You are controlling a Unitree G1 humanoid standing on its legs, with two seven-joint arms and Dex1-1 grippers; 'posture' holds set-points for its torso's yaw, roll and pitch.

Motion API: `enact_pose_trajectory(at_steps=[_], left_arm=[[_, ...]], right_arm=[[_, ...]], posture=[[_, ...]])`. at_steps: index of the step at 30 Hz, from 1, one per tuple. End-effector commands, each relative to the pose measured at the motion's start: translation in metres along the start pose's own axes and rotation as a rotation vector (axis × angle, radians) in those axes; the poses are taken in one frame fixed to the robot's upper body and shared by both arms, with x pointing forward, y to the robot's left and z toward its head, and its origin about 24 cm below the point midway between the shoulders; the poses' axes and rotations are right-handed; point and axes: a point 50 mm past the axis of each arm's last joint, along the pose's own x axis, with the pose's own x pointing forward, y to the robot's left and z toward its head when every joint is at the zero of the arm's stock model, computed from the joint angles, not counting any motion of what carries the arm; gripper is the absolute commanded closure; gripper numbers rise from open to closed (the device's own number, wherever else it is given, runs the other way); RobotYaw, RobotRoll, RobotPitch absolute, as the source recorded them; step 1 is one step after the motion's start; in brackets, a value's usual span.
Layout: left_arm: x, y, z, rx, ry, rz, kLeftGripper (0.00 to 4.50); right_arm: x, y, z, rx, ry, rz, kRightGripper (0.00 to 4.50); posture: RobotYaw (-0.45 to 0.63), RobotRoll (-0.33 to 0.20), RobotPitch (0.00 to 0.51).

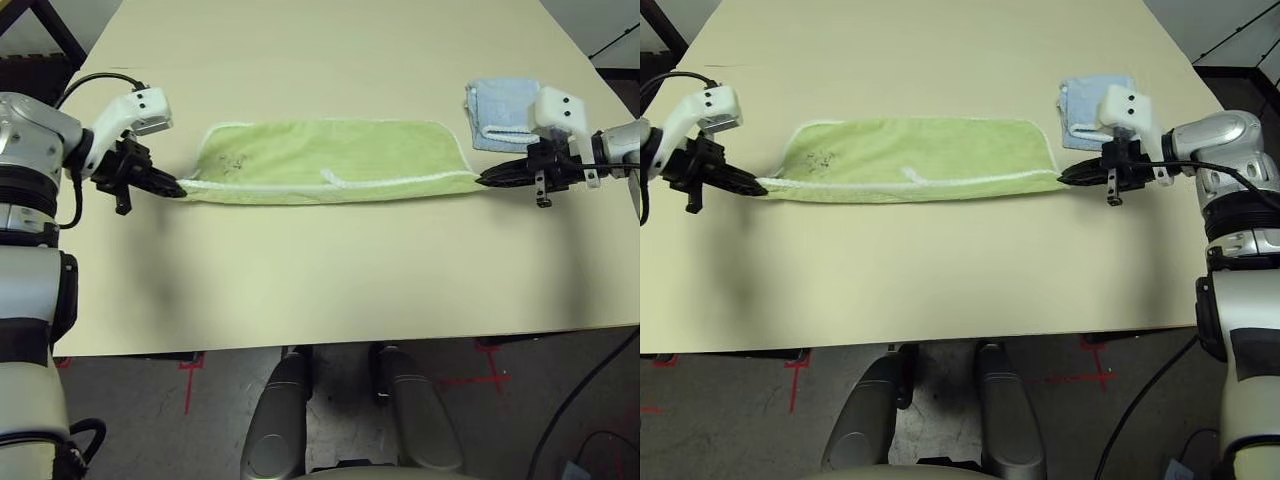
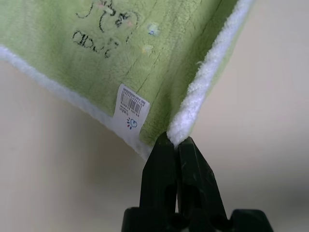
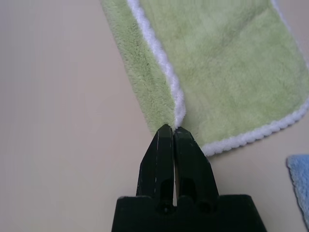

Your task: Fold the towel and set it aside.

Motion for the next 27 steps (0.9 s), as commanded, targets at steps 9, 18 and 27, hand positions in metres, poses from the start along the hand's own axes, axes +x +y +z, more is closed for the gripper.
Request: enact_pose_trajectory(at_steps=[9,18,27], left_arm=[[0.000,-0.016,-0.020,0.026,0.087,-0.068,4.48],[0.004,-0.036,-0.024,0.013,0.077,-0.167,4.48],[0.005,-0.024,-0.010,-0.008,0.030,-0.122,4.48]], right_arm=[[-0.012,0.013,-0.007,-0.042,0.037,0.051,4.50],[-0.014,0.038,-0.016,0.011,0.107,0.171,4.50],[-0.013,0.029,-0.015,-0.012,0.134,0.070,4.50]], posture=[[0.09,0.000,0.257],[0.09,0.000,0.245],[0.08,0.000,0.241]])
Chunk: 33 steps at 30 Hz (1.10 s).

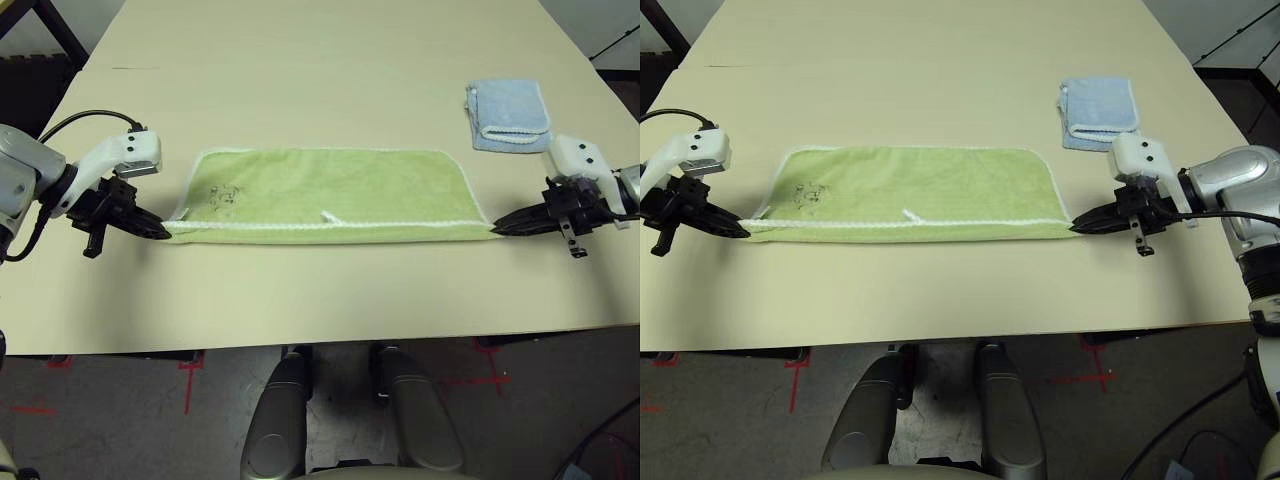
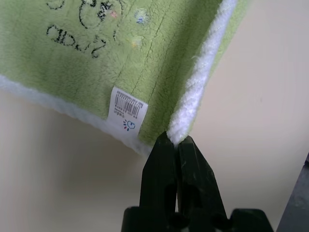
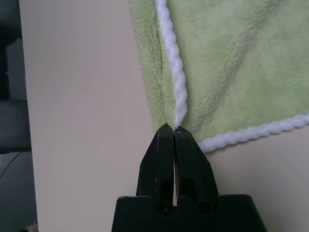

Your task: Fold the towel and set it aside.

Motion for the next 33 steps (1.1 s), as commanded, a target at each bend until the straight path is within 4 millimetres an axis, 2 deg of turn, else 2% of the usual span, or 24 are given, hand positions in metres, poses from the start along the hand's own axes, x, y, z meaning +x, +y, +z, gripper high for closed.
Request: enact_pose_trajectory(at_steps=[1,10,15,25,33], left_arm=[[-0.007,0.009,0.006,-0.028,-0.019,0.051,4.48],[-0.010,0.036,0.033,-0.052,-0.130,0.264,4.48],[-0.005,0.046,0.042,-0.053,-0.146,0.370,4.48],[0.005,0.052,0.043,-0.076,-0.135,0.433,4.48],[0.006,0.055,0.043,-0.074,-0.104,0.485,4.48]], right_arm=[[-0.008,-0.014,0.001,-0.025,0.034,-0.116,4.50],[-0.008,-0.042,0.002,-0.066,0.085,-0.304,4.50],[-0.003,-0.049,-0.001,-0.066,0.120,-0.366,4.50],[0.009,-0.058,-0.002,-0.045,0.118,-0.463,4.50],[0.017,-0.068,0.013,-0.045,0.028,-0.552,4.50]], posture=[[0.08,0.000,0.243],[0.08,0.000,0.249],[0.09,0.000,0.249],[0.08,0.000,0.248],[0.08,0.000,0.250]])
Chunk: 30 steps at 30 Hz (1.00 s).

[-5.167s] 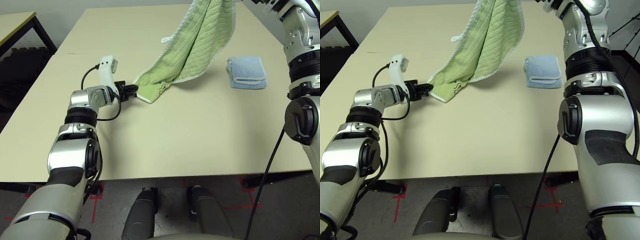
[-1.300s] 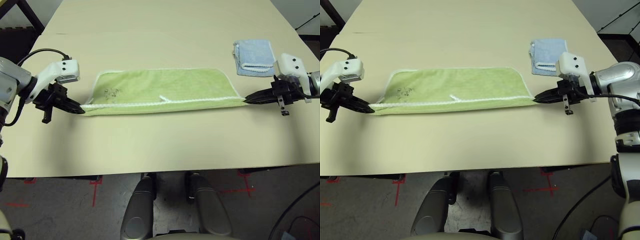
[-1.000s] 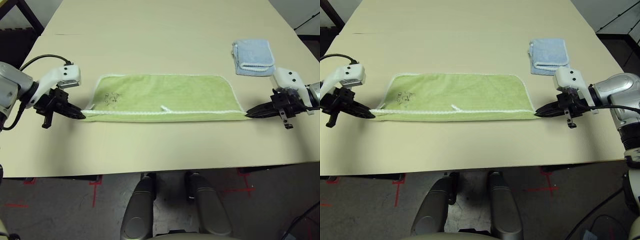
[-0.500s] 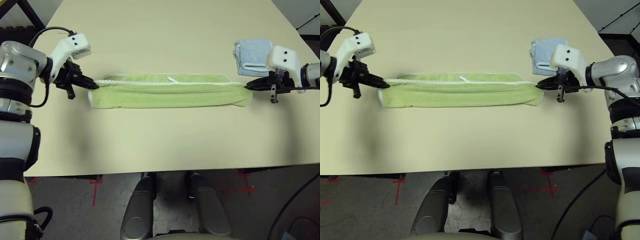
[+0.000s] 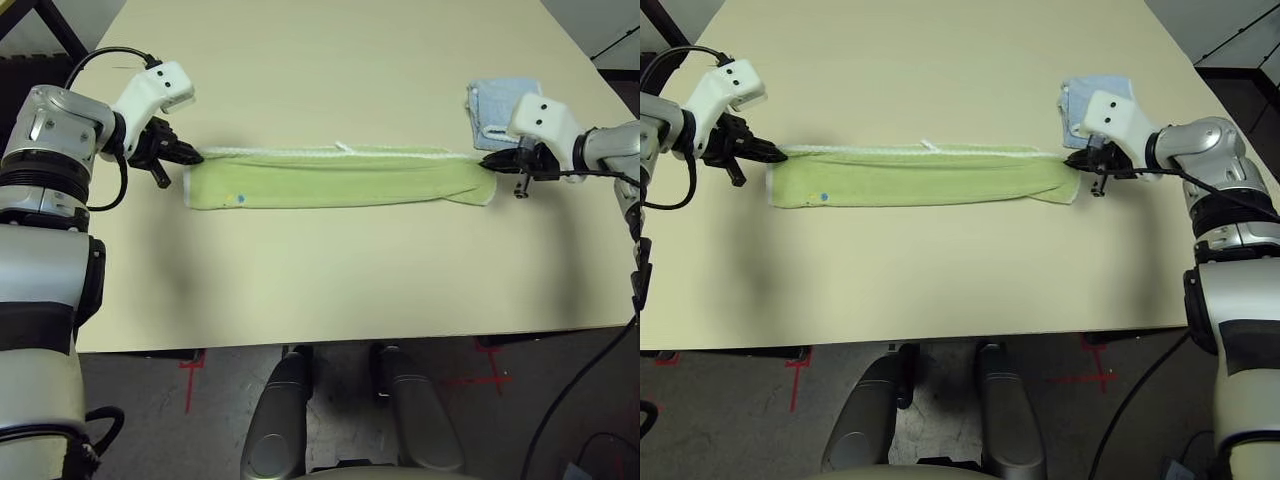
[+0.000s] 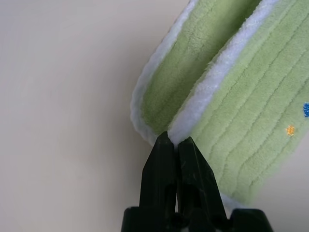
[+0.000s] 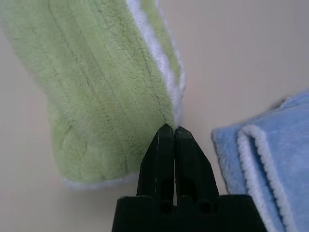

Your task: Fold the towel and set it aside.

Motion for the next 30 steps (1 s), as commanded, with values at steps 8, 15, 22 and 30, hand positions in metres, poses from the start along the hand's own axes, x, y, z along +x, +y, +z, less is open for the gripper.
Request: enact_pose_trajectory(at_steps=[8,15,22,30], left_arm=[[-0.006,0.009,-0.005,0.003,0.045,0.116,4.48],[-0.001,0.008,-0.006,0.003,0.041,0.140,4.48],[0.004,0.008,-0.004,0.013,0.020,0.174,3.39],[-0.007,0.017,0.011,-0.022,-0.163,0.272,0.37]], right_arm=[[0.007,0.001,0.008,0.024,-0.046,-0.025,4.50],[0.008,0.002,0.005,0.035,-0.020,-0.028,4.50],[0.010,0.003,0.004,0.034,-0.004,-0.034,4.24],[0.008,-0.001,0.011,0.093,-0.120,-0.117,1.54]], posture=[[0.08,0.000,0.249],[0.08,0.000,0.249],[0.08,0.000,0.246],[0.07,0.000,0.233]])
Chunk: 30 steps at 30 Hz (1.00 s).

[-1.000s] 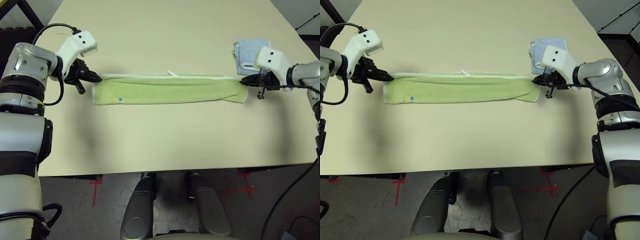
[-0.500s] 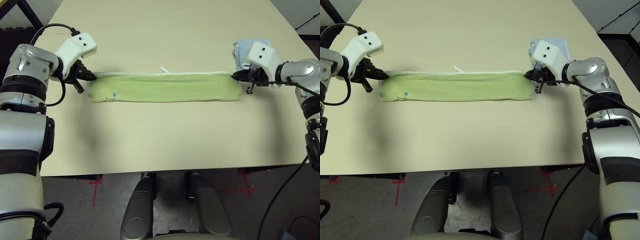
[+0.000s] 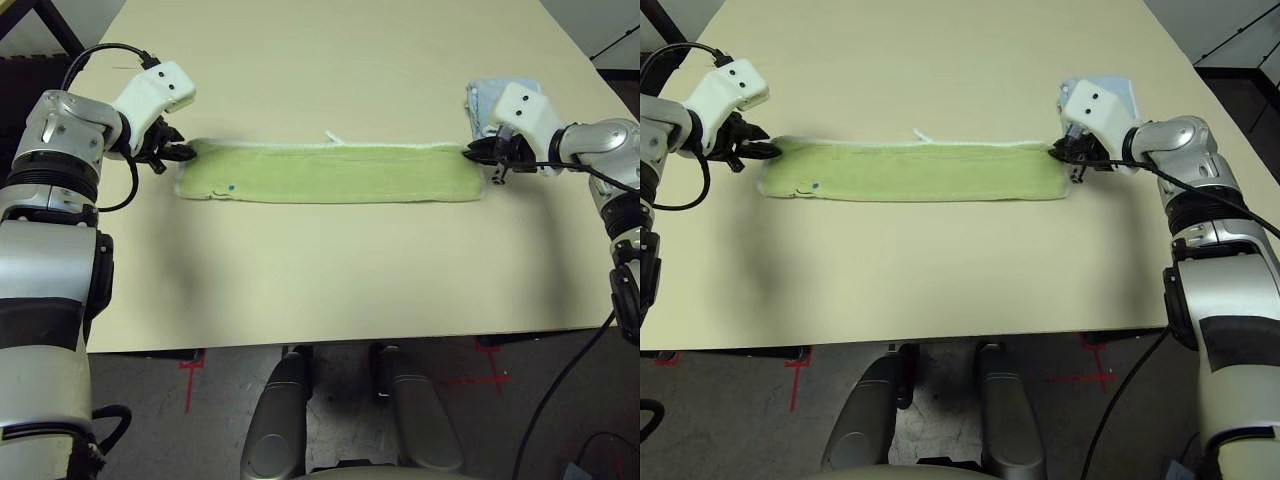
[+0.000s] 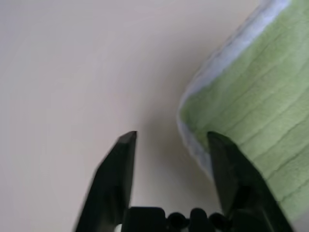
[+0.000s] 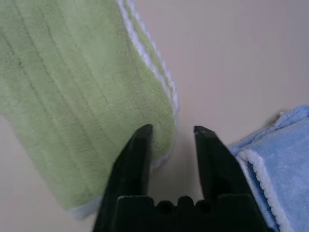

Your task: Fold the towel and set it aside.

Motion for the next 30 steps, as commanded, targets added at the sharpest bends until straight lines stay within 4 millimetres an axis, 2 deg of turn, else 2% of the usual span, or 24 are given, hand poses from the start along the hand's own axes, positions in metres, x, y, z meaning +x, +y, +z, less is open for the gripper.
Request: enact_pose_trajectory(at_steps=[1,4,6,8,12,15,17,20,25,30], left_arm=[[-0.008,0.007,0.014,-0.058,-0.136,0.013,0.00],[-0.017,0.009,0.033,-0.200,-0.383,-0.060,0.00],[-0.024,0.009,0.046,-0.307,-0.593,-0.143,0.00],[-0.027,0.005,0.047,-0.371,-0.679,-0.238,0.00],[-0.029,-0.013,0.041,-0.429,-0.718,-0.426,0.00],[-0.031,-0.044,0.024,-0.408,-0.672,-0.635,0.00],[-0.030,-0.059,0.016,-0.356,-0.628,-0.698,0.00],[-0.026,-0.073,0.012,-0.247,-0.621,-0.711,0.00],[-0.015,-0.084,0.004,-0.125,-0.644,-0.663,0.00],[-0.009,-0.090,-0.004,-0.084,-0.626,-0.631,0.00]], right_arm=[[-0.003,-0.003,0.005,0.088,-0.127,-0.066,1.12],[-0.007,-0.010,0.017,0.184,-0.284,-0.125,0.04],[-0.012,-0.017,0.025,0.270,-0.377,-0.178,0.04],[-0.018,-0.024,0.030,0.376,-0.447,-0.202,0.04],[-0.032,-0.025,0.038,0.751,-0.585,-0.126,0.04],[-0.043,0.003,0.027,0.933,-0.534,0.076,0.04],[-0.048,0.017,0.022,0.987,-0.494,0.118,0.04],[-0.051,0.027,0.015,1.014,-0.461,0.083,0.04],[-0.047,0.034,0.006,1.043,-0.451,0.004,0.04],[-0.042,0.038,0.000,1.025,-0.425,-0.043,0.04]], posture=[[0.07,0.000,0.224],[0.07,0.000,0.220],[0.07,0.000,0.215],[0.08,0.000,0.213],[0.08,0.000,0.213],[0.07,0.000,0.215],[0.07,0.000,0.216],[0.06,0.000,0.220],[0.05,0.000,0.221],[0.05,0.000,0.221]])
